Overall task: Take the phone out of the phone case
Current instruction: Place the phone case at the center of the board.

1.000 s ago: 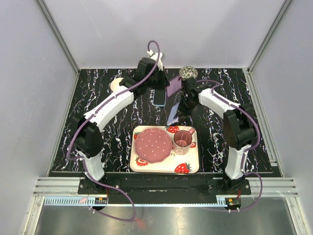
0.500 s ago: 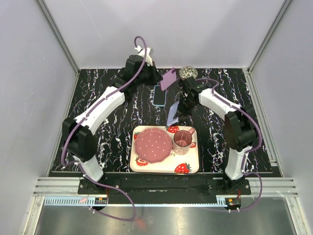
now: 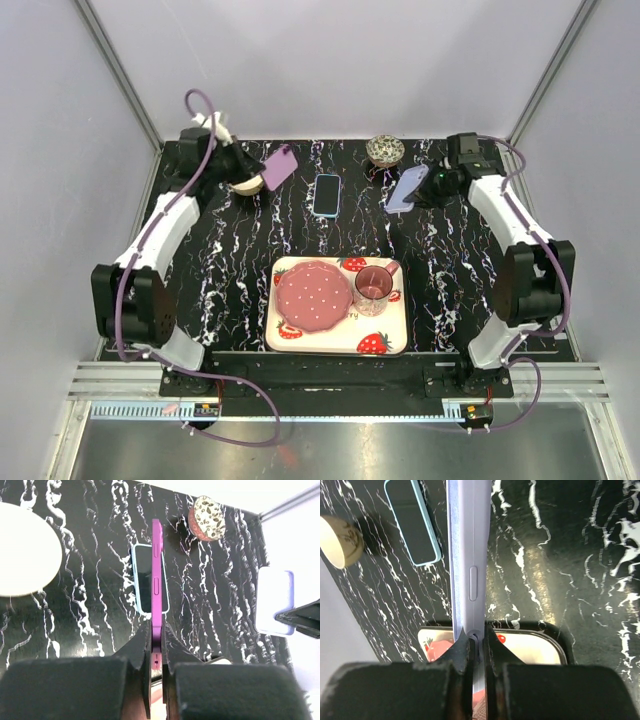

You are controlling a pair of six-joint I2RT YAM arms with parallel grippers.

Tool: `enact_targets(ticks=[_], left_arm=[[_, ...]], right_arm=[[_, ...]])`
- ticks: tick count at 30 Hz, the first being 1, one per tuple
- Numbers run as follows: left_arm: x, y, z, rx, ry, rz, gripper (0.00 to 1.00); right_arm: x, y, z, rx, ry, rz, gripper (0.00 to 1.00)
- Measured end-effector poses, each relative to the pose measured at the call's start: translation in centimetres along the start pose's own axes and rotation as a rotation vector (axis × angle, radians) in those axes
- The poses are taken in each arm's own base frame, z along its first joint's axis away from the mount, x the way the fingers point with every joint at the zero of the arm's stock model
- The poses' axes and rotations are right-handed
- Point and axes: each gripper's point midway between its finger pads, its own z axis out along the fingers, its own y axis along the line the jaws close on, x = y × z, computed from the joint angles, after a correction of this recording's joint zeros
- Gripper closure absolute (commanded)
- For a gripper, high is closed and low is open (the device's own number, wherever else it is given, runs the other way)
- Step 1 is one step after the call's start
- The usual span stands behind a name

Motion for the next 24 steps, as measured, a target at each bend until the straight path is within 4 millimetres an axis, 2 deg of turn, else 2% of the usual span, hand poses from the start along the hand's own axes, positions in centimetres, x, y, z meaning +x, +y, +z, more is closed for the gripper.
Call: enact_targets(ticks=[5,9,12,16,19,24], left_arm=[[1.4,6.1,-3.4,-0.052,-0.054,-0.154,1.0],[0.8,10.4,-5.2,-0.132,-0.11,-0.249,1.0],[0.4,13.5,-7.0,-0.185,-0.179,-0.335,1.0],[1.3,17.2,-10.0,-0.272,-0.259,-0.468,1.0],[1.4,19.0,-11.1,-0.335,-0.296,-0.519,1.0],[1.1,20.1,-11.2,-0.386,-0.328,-0.531,1.0]], right_arm=[[-1.5,-2.9,-1.0,-0.004,-0.029,0.078,1.0],[-1.7,-4.9,-0.8,-0.008,-0.019,0.134,1.0],[-1.8,-5.5,-0.7,-0.021,-0.013,0.16,1.0],[-2.0,-5.5,-0.7,-0.044,-0.014,0.172,1.0],[-2.1,-5.0,-0.7,-0.073,-0.007,0.175,1.0],[-2.2,-4.7,-0.4,-0.1,0.001,0.184,1.0]])
